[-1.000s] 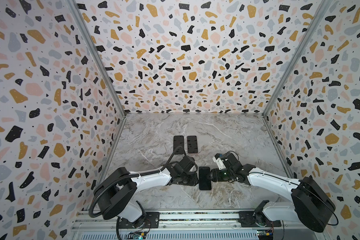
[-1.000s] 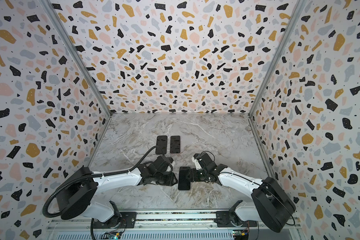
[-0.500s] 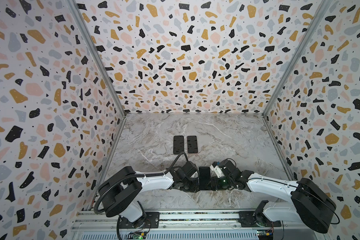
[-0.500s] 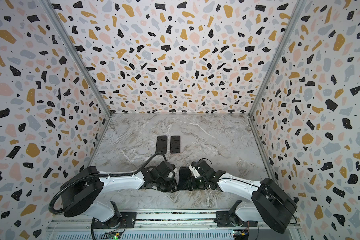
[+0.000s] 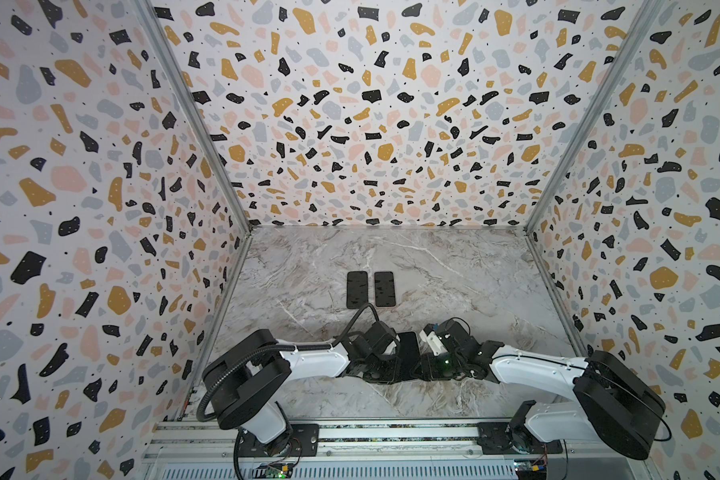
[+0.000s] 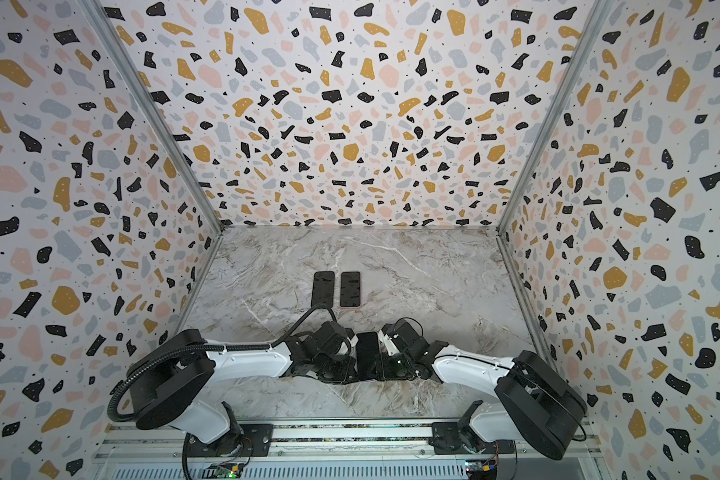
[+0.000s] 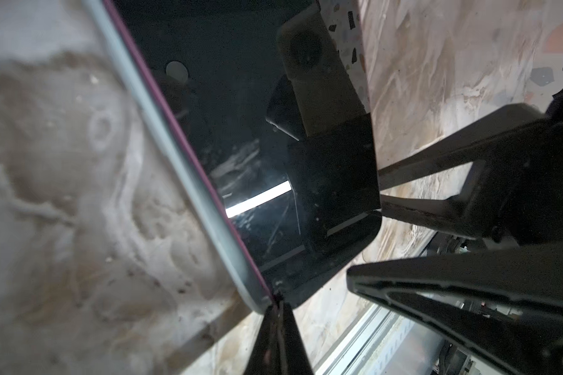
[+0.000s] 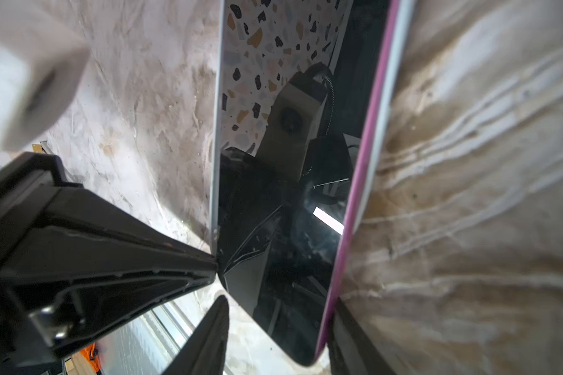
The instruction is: Put the phone into the phone case
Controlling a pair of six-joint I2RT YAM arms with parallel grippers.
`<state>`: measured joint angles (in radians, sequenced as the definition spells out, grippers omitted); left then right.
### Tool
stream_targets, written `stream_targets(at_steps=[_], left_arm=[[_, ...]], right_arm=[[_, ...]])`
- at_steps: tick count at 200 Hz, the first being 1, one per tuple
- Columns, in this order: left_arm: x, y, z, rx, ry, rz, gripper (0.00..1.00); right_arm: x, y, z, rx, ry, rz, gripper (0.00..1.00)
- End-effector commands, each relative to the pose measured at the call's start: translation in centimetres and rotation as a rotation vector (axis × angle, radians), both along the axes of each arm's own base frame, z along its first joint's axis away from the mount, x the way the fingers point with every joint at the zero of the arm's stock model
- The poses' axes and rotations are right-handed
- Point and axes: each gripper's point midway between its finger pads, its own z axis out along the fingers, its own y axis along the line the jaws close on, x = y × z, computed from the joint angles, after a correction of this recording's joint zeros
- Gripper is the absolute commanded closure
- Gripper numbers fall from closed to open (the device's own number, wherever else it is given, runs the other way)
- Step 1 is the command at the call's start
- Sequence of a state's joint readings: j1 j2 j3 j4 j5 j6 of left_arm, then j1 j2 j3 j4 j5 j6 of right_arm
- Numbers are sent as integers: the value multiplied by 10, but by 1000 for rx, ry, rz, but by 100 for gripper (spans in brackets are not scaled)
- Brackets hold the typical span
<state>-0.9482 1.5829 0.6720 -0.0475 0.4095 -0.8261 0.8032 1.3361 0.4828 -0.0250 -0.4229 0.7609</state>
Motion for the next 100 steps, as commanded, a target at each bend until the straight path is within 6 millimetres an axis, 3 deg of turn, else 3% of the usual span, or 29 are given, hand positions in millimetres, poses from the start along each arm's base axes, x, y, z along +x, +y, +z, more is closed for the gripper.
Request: stream_targets(at_steps=[1,31,63,100], left_arm=[[-15,41,-58,209,33,14,97],[-12,48,-63,235,35,21,100],[4,52,-49,243,10,66,99],[20,38,-12,153,-37,141,73]], right_arm=[[-18,10,-11,5,45,78,52],[-19,10,-13,-16,37,84,55],[-12,0,-15,-100,-12,70,58],[0,-9,-9,-163,-96,52,59]])
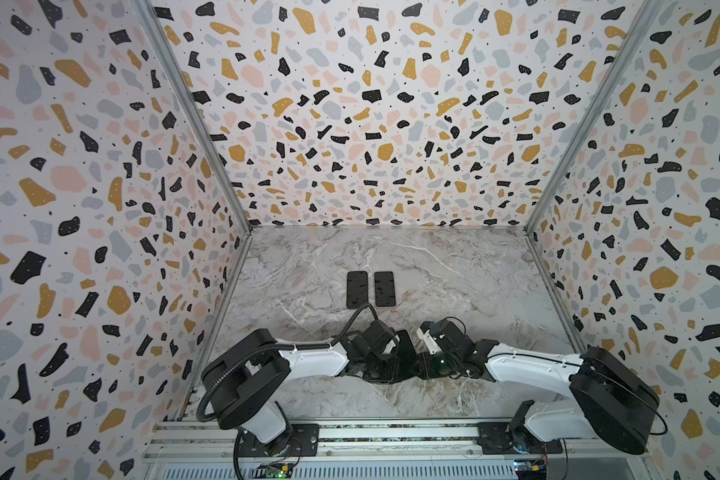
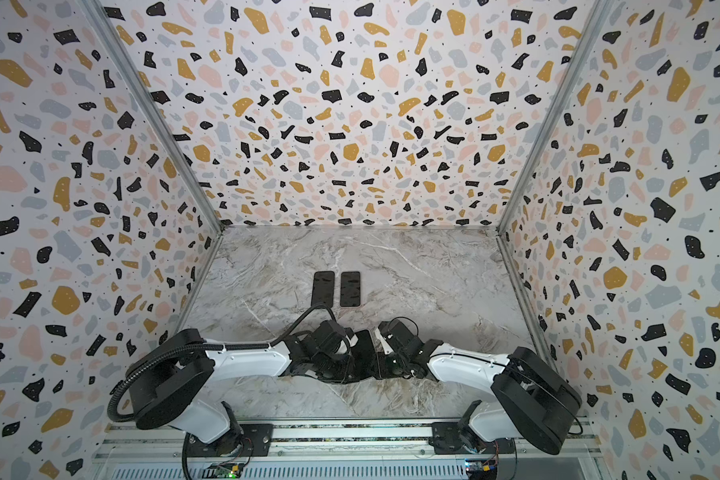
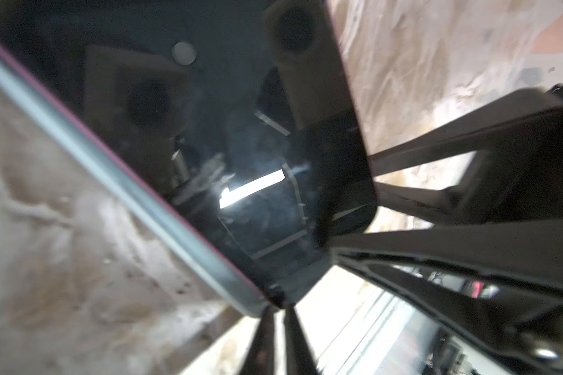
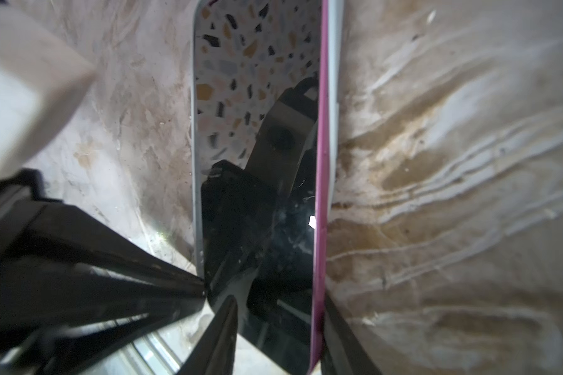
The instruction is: Put the phone into the phone case
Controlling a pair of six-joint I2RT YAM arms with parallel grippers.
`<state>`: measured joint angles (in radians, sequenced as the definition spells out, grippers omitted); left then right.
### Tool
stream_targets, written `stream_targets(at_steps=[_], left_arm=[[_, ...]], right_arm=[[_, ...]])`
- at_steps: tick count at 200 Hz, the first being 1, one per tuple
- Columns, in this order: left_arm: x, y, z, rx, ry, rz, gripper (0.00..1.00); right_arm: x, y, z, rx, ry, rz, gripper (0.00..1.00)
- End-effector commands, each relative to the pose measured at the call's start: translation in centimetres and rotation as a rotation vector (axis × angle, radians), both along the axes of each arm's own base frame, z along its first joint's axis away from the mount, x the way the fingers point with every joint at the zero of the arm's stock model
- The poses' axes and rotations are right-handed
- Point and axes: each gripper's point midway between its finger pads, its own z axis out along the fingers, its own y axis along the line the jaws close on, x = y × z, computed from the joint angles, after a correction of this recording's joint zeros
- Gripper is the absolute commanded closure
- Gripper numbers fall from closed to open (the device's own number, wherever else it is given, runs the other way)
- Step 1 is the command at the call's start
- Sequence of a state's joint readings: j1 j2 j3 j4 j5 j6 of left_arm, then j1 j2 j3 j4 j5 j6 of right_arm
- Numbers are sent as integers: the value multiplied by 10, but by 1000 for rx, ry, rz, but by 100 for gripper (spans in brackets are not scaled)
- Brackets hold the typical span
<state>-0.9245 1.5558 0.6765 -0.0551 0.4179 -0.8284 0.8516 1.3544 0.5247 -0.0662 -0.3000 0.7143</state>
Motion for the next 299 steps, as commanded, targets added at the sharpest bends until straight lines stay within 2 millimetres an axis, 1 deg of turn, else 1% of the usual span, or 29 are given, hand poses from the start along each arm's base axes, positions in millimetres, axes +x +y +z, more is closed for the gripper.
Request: stream_targets(at_steps=[1,19,27,50,71,83,93,128,182,197,219,235,244,259,277,281,299], left_arm=[[13,37,-20,173,-28,124,72],[16,30,-9,121,-28,154,65],[16,30,-9,121,-26,167,63],[12,34,-22,145,-2,159,61],[9,31,-29,137,14,153,61],[7,30,-32,143,15,146,64],[5,32,-36,155,21,141,67],[-6,49,-57,211,47,133,77],[-19,70,-86,280,84,131,87],[-21,75,-90,294,90,132,87],[-19,75,-87,292,87,138,87],[-13,72,-76,289,53,121,86],[-10,69,-67,276,39,124,83],[-5,64,-52,251,19,133,76],[-2,58,-39,203,3,138,69],[-2,55,-36,187,18,163,68],[-2,46,-28,129,20,165,65]], right_arm=[[-8,-9,-6,-78,-4,30,59],[-11,-10,-11,-89,-1,38,60],[-13,-9,-12,-91,1,45,60],[-16,-9,-16,-105,-1,57,60],[-16,-10,-17,-107,-4,55,60],[-15,-9,-16,-106,-8,56,60],[-14,-8,-15,-104,-10,58,60],[-16,-3,-16,-112,-16,74,60],[-16,1,-16,-120,-26,90,60],[-16,1,-16,-123,-27,90,58],[-14,2,-11,-123,-34,92,56],[-7,2,2,-128,-63,79,56],[-4,2,11,-114,-79,65,55],[-2,-1,19,-97,-81,45,55],[-4,-7,18,-99,-66,29,57],[-4,-7,18,-98,-63,26,58],[-5,-7,15,-92,-48,27,61]])
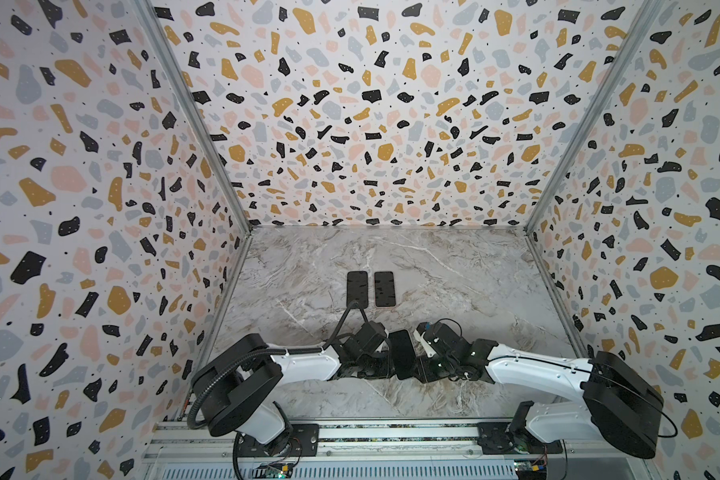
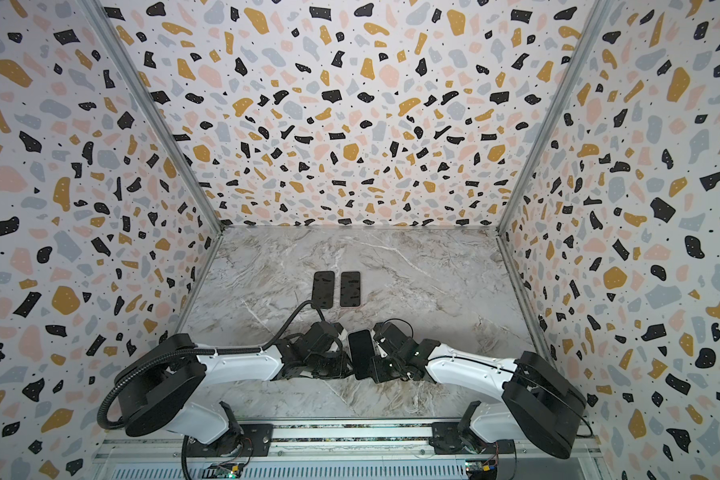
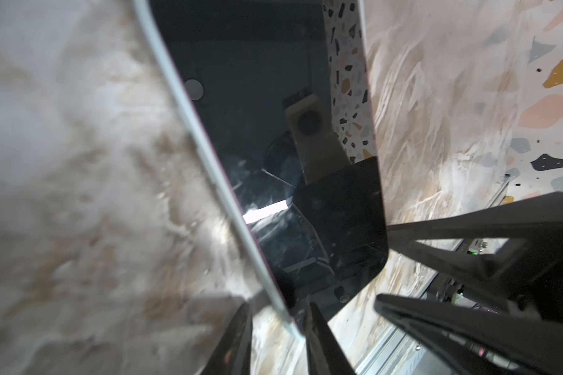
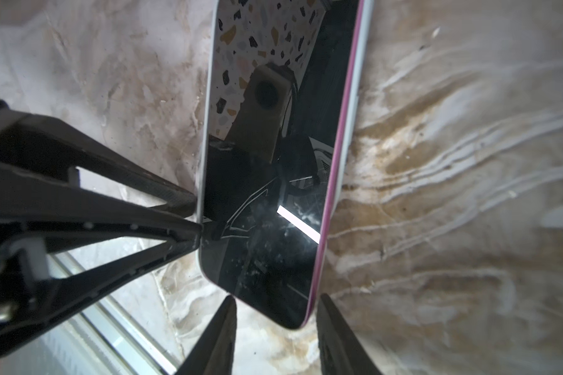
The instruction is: Put the phone into the phone case
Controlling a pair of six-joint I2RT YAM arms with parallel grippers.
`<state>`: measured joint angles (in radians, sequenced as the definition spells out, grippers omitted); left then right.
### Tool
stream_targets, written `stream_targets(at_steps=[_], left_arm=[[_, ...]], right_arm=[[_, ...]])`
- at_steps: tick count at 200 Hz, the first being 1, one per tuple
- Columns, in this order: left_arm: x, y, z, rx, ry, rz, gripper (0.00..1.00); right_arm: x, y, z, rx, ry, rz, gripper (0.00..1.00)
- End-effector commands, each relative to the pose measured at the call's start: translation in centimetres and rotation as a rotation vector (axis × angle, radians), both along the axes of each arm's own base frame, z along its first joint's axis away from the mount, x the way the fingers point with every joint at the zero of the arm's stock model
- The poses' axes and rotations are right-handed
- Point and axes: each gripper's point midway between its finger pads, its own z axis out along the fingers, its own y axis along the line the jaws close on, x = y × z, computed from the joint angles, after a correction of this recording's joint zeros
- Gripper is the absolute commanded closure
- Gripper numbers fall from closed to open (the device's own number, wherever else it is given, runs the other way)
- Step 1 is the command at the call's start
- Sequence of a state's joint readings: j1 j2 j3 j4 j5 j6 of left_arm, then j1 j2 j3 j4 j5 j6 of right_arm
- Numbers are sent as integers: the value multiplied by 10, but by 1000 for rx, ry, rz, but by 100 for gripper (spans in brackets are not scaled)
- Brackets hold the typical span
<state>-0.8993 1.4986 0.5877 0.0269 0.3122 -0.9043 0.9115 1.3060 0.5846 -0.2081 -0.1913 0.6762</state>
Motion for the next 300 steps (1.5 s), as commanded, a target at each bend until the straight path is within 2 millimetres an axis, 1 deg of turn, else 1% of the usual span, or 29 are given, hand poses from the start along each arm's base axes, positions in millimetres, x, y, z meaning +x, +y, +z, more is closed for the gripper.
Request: stream_targets(at_steps=[1,26,51,91,113,133,151,190,232,247,255,267,274,280,286,294,300], left_arm=[[-19,26,-21,108,82,27,65],[-23,19,-21,77,91,14,64],[-27,13,-24,54,105,3,64],[-29,6,-28,39,113,-10,65],[-30,4,-31,37,117,-14,66],[-31,4,-33,35,122,-14,67],[-32,3,-34,29,123,-11,68],[-32,1,-36,22,127,-10,69],[-31,-1,-35,15,124,-10,70],[-32,0,-36,19,126,-11,70],[-32,1,-36,26,122,-11,71],[-31,7,-37,46,114,-7,71],[-28,10,-36,54,106,-2,71],[-25,14,-35,64,98,7,70],[-21,18,-33,75,88,14,70],[-14,26,-30,91,74,30,69],[-7,32,-27,101,59,46,68]], right_arm=[[-2,-3,3,-1,24,-10,61],[-3,-1,0,1,40,-5,65],[-4,1,-2,7,51,0,69],[-9,4,-5,32,80,8,78],[-11,7,-4,49,84,16,81],[-16,9,-10,66,113,29,82],[-21,11,-16,79,139,37,86],[-27,13,-22,104,169,45,90],[-43,9,-43,76,234,52,93],[-40,4,-43,40,216,39,93],[-32,-2,-39,-11,178,24,93],[-15,-15,-28,-108,81,-6,92],[-5,-22,-19,-152,24,-27,87],[4,-26,-10,-171,-23,-45,81],[11,-28,-1,-183,-61,-59,71],[18,-27,9,-181,-97,-72,59],[22,-24,16,-171,-115,-79,52]])
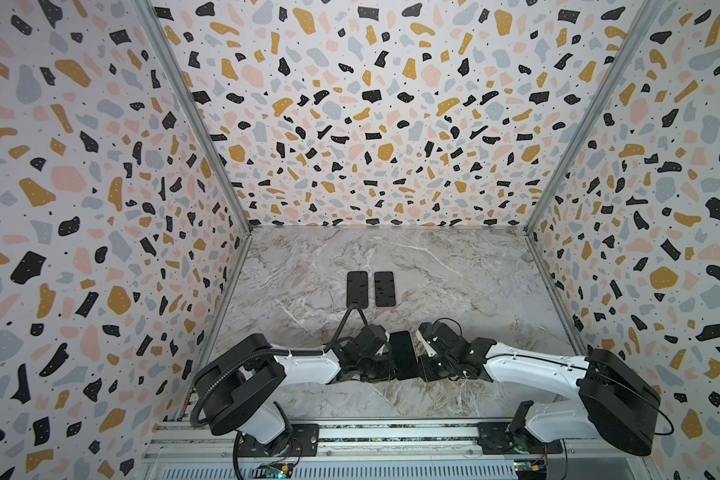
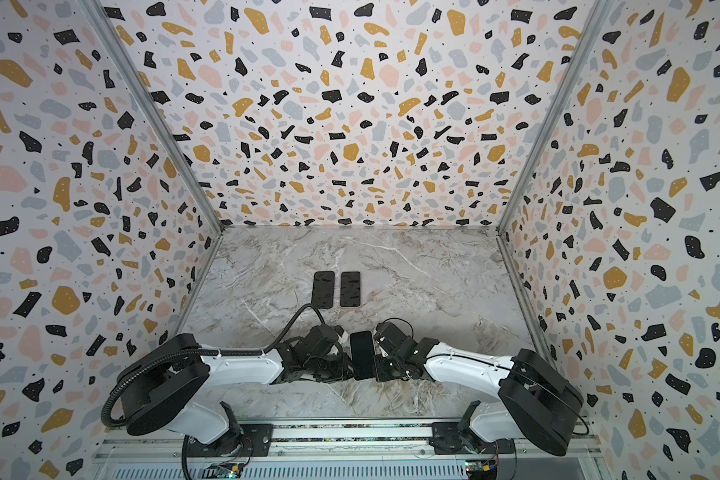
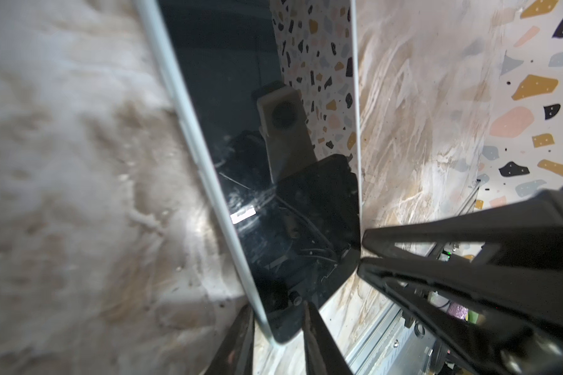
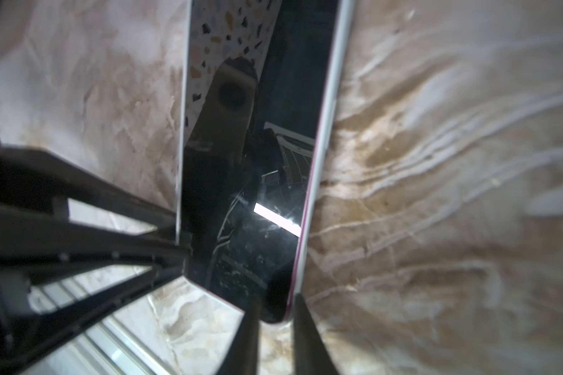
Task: Put the phone into the phone case
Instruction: 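Set the cased phone down and open both grippers, drawing back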
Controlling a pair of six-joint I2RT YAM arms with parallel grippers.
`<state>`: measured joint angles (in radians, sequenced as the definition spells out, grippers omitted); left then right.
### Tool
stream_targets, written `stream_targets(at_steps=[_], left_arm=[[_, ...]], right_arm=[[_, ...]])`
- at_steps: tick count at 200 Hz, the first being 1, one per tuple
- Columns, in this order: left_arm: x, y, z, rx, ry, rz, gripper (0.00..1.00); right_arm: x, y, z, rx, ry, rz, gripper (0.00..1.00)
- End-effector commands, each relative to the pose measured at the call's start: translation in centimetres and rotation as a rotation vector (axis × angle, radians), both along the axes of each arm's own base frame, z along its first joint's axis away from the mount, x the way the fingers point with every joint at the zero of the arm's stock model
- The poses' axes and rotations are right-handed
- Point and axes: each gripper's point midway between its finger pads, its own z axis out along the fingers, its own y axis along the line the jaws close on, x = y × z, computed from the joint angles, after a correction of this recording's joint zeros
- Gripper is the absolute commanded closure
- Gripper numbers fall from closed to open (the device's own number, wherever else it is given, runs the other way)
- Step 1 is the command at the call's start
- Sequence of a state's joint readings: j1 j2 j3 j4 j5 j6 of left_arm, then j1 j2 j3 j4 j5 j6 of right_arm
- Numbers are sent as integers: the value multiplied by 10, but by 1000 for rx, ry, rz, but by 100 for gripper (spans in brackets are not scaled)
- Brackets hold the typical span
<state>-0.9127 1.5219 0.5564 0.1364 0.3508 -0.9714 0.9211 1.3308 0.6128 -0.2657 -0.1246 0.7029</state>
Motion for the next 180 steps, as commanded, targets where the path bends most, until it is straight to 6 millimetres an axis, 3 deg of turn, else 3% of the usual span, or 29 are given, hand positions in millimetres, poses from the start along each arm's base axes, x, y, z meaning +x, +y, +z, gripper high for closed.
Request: stream_targets(at_steps=[1,24,39,69,98,147,180], left_arm=[[-2,44,-26,174,26,28,68],[29,75,-14,235,-31,91,61],[42,89,-6,259,-51,117,50],[54,105,0,254,-68,138,37],[53,108,-2,234,-61,127,35],[47,111,-2,212,-68,113,35],[44,111,-4,198,-67,106,35]], right_arm=[[18,-15,22,-97,-114,-29,51],[23,2,23,-52,-111,-19,31],[25,11,18,-82,-98,1,25],[26,30,15,-87,-94,22,21],[19,41,1,-140,-77,52,17],[-8,16,-50,-396,-20,62,12],[-21,-7,-63,-540,-1,51,23]])
